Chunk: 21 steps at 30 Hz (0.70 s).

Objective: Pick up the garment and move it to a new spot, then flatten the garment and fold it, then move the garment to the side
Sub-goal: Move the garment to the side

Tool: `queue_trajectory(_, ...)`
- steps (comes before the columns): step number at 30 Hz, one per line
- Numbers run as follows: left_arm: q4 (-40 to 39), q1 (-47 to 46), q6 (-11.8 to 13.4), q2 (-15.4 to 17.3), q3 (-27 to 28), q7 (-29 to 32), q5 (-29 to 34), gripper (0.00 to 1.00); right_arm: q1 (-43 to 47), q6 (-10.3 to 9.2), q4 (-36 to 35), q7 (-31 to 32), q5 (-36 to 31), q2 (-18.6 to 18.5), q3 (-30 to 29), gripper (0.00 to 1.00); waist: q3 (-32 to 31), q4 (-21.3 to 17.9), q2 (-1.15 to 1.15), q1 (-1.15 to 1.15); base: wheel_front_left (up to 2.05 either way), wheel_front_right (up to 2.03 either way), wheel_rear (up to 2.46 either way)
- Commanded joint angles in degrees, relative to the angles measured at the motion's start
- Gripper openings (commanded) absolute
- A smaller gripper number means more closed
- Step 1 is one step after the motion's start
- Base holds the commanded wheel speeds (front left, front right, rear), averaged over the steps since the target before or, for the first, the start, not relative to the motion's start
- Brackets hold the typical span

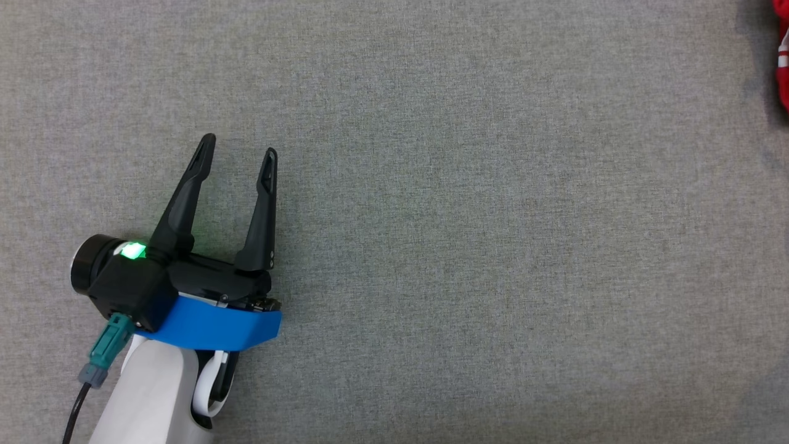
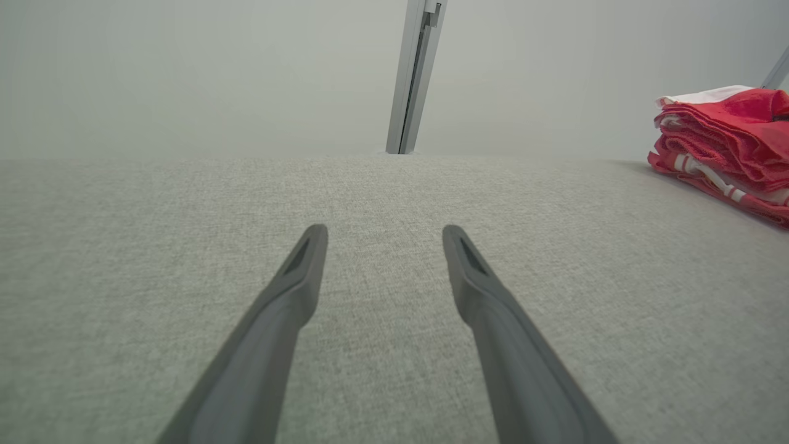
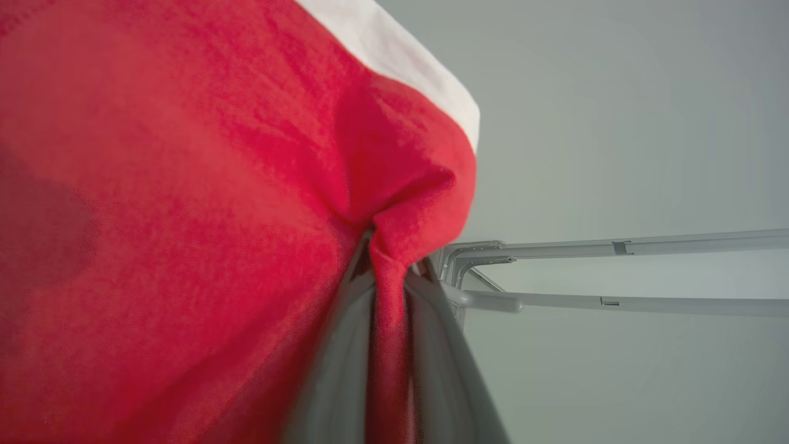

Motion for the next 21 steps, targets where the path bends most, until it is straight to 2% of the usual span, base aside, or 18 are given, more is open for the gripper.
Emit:
queue_trajectory(1, -0.10, -0.91, -0.42, -0.11, -0.38, -0.20, -0.03, 1.00, 0.93, -0.05, -0.58, -0.34, -1.16, -0.15, -0.30, 0.00, 0.01, 0.00, 0.00, 0.00, 0.00, 0.00, 0.00)
queue_trajectory(2, -0.10, -0.93, -0.42, -0.13, -0.47, -0.21, -0.10, 1.00, 0.92, -0.05, -1.35, -0.62, -2.24, -0.15, -0.73, 0.08, 0.01, -0.03, 0.00, 0.00, 0.00, 0.00, 0.00)
queue_trajectory(3, -0.05, -0.96, -0.43, -0.14, -0.56, -0.20, -0.13, 1.00, 1.02, -0.05, -1.98, -0.72, -3.20, 0.01, -1.28, 0.71, -0.03, -0.04, 0.00, 0.00, 0.00, 0.00, 0.00)
queue_trajectory(4, 0.06, -1.06, -0.43, -0.14, -0.66, -0.20, -0.17, 1.00, 1.27, -0.05, -2.59, -0.94, -4.29, 0.45, -2.20, 1.00, -0.13, -0.02, 0.00, 0.00, 0.00, 0.00, 0.00)
queue_trajectory(9, 0.80, -1.35, -0.43, -0.55, -1.07, -0.21, -0.56, 1.00, 4.20, -0.05, -4.74, -1.96, -7.56, 3.25, -5.68, 1.00, -2.75, 0.34, 0.00, 0.00, 0.00, 0.00, 0.00)
queue_trajectory(15, 2.68, 1.08, -0.43, -1.97, -1.89, -0.21, -1.12, 1.00, 10.72, -0.05, -5.80, -4.88, -7.47, 7.93, -9.47, 1.00, -10.26, 1.15, 0.00, 0.00, 0.00, 0.00, 0.00)
queue_trajectory(17, 3.30, 2.22, -0.43, -2.22, -1.54, -0.21, -1.33, 1.00, 13.32, -0.04, -6.64, -5.80, -6.46, 10.26, -11.01, 1.00, -12.97, 1.29, 0.00, 0.00, 0.00, 0.00, 0.00)
queue_trajectory(21, 4.71, 4.79, -0.34, -2.95, -0.55, -0.20, -1.45, 1.00, 20.31, -0.04, -9.94, -8.97, -3.80, 17.63, -15.76, 1.00, -18.38, 1.40, 0.00, 0.00, 0.00, 0.00, 0.00)
